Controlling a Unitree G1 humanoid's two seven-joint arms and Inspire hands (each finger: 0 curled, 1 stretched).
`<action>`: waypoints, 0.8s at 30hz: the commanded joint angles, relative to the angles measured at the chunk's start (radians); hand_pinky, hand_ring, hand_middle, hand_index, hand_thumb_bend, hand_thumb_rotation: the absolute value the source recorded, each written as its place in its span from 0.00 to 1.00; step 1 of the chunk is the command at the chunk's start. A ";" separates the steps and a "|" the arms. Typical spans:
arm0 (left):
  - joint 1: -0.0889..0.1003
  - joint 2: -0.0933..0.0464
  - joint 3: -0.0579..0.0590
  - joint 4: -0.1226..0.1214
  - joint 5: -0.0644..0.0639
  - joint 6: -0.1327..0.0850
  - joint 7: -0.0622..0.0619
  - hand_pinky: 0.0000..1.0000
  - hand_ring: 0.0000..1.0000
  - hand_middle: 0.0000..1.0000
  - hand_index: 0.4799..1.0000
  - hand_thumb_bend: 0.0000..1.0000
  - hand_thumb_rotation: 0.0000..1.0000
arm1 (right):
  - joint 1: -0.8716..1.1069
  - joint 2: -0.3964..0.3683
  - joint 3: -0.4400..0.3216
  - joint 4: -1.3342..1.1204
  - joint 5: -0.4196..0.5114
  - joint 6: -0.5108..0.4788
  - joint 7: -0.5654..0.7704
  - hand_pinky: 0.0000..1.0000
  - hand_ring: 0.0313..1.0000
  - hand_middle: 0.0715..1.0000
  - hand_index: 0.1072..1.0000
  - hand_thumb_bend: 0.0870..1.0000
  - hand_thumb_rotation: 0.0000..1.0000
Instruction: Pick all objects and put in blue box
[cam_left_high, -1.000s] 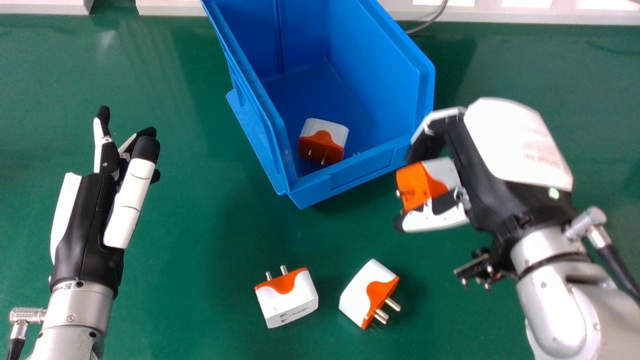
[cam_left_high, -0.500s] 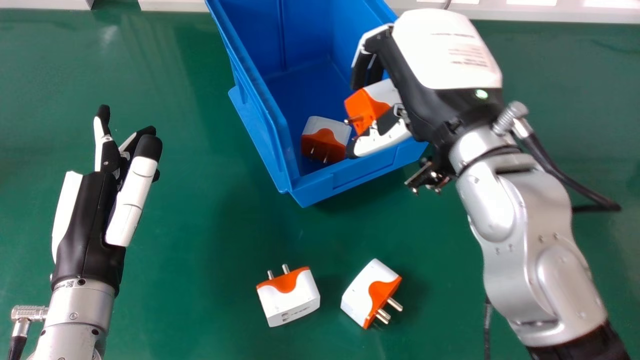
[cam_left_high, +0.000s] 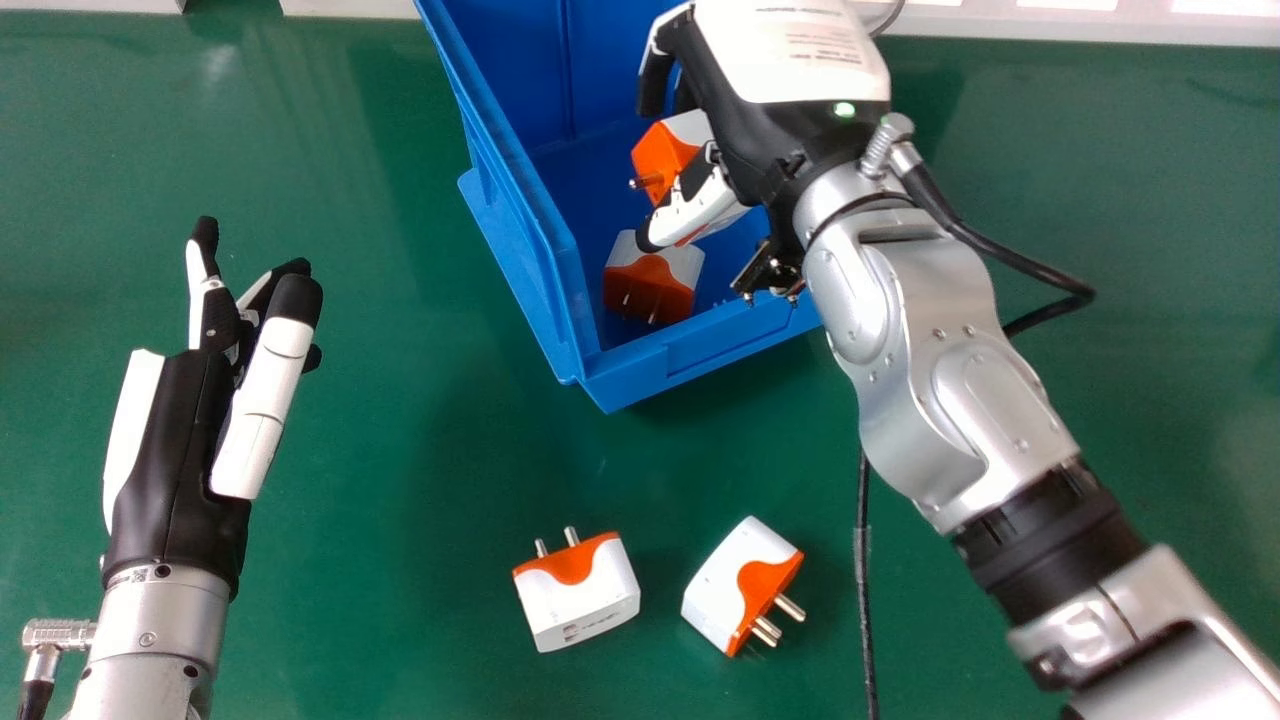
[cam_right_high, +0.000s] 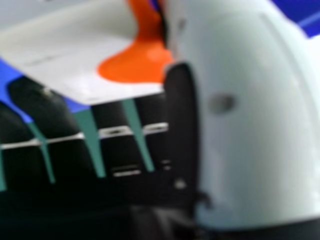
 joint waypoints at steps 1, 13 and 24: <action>0.005 -0.001 0.000 -0.035 0.000 -0.004 0.006 0.81 0.92 0.91 0.86 0.80 0.97 | -0.083 0.012 0.002 0.055 0.029 -0.029 -0.068 0.20 0.32 0.42 0.50 0.45 0.00; 0.004 -0.006 -0.004 -0.043 0.003 0.005 0.008 0.81 0.92 0.91 0.86 0.81 0.97 | -0.086 -0.031 0.051 0.088 0.072 -0.075 -0.098 0.59 0.74 0.79 0.71 0.45 0.33; -0.007 -0.007 -0.008 -0.039 0.009 0.016 0.015 0.81 0.92 0.91 0.85 0.82 0.97 | -0.063 -0.085 0.104 0.027 0.045 -0.039 -0.060 0.88 1.00 1.00 0.99 0.39 0.51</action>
